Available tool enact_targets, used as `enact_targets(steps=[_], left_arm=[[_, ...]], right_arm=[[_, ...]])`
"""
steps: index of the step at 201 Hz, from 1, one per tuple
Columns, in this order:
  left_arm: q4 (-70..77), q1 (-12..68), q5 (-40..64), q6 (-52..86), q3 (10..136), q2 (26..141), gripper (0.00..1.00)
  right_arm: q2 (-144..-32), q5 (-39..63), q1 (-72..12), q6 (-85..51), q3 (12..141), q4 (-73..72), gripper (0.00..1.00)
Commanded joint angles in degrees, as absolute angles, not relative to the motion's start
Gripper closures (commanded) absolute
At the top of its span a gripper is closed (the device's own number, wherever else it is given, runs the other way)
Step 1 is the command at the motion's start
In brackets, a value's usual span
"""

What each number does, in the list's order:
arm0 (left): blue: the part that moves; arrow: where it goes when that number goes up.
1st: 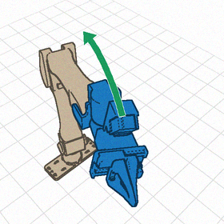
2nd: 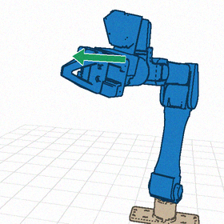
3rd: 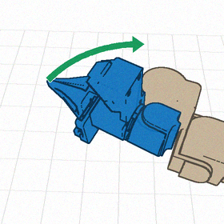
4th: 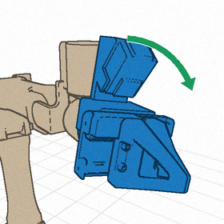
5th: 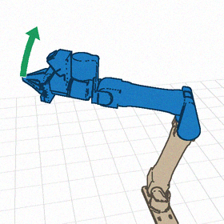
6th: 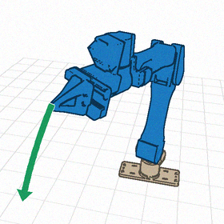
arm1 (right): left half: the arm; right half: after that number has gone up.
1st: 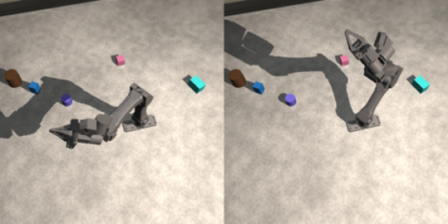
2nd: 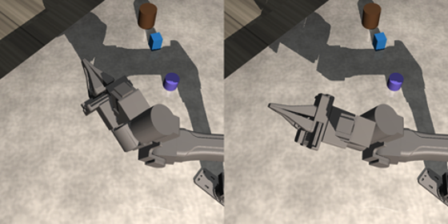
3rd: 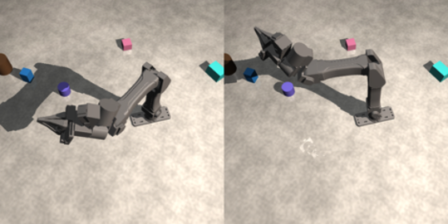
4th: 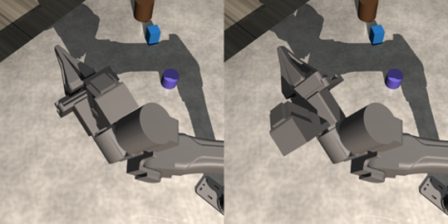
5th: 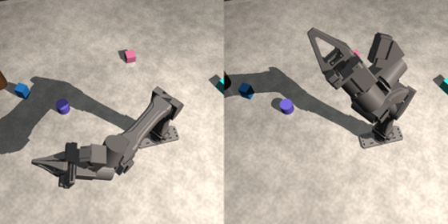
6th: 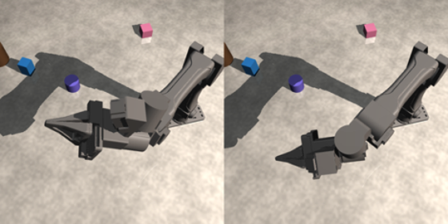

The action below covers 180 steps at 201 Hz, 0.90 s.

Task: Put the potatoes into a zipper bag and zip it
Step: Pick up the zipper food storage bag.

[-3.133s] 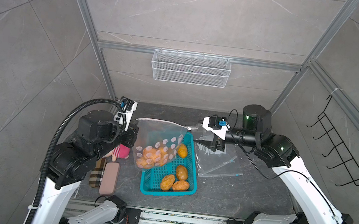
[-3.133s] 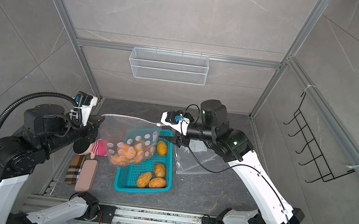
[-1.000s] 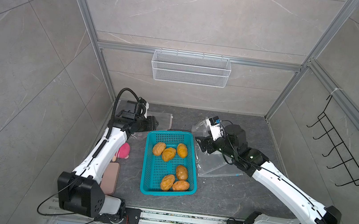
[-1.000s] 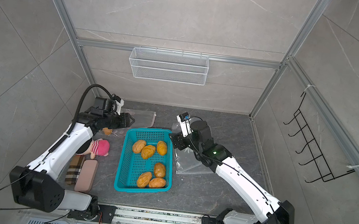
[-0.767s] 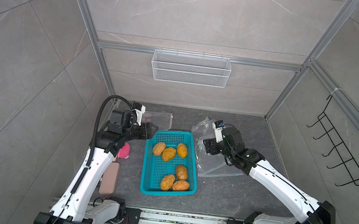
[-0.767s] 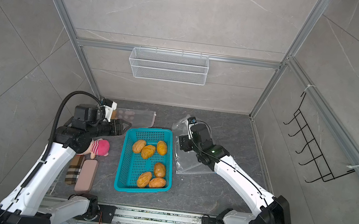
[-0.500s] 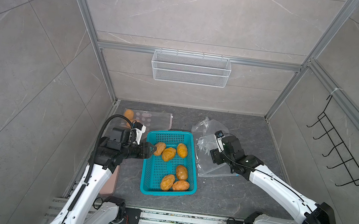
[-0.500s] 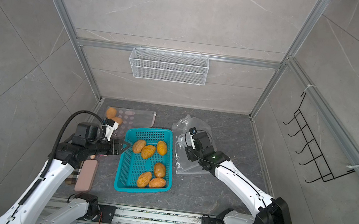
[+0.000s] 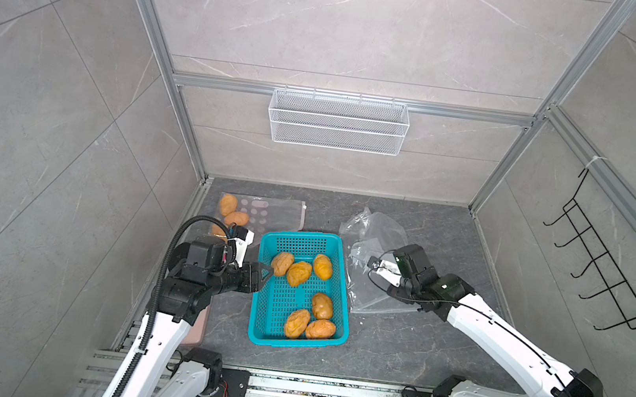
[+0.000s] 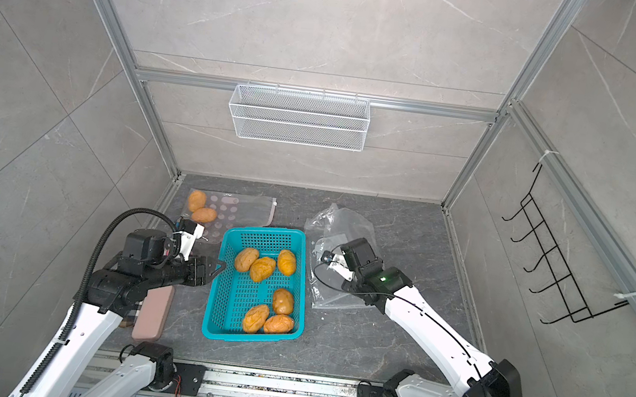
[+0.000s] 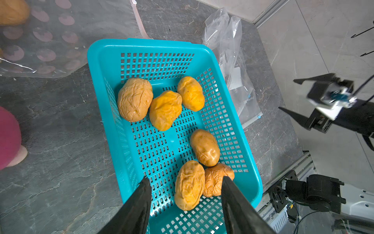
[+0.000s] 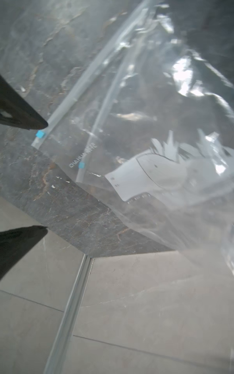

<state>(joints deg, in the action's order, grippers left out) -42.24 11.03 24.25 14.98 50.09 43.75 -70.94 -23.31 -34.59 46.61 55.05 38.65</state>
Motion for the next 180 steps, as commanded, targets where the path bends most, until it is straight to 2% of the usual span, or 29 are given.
enact_targets(steps=[1, 43, 102, 173, 180], left_arm=[[-41.7, 11.6, 25.0, 14.2, 50.7, 42.3, 0.43], [-41.9, 13.0, 24.4, 14.3, 50.5, 41.6, 0.43], [-42.0, 14.3, 23.9, 14.3, 50.5, 40.7, 0.43], [-42.2, 14.5, 23.0, 14.4, 50.4, 40.3, 0.43], [-42.2, 14.6, 23.0, 14.4, 50.4, 40.3, 0.43]], right_arm=[[-75.3, -23.8, -35.1, 55.8, 53.9, 43.1, 0.27], [-83.4, -21.1, -36.0, 54.7, 52.1, 39.4, 0.34], [-83.9, -19.6, -39.1, 53.1, 46.4, 37.1, 0.35], [-86.5, -21.6, -39.4, 52.2, 42.8, 27.1, 0.42], [-86.6, -21.5, -39.4, 52.1, 42.9, 27.2, 0.45]])
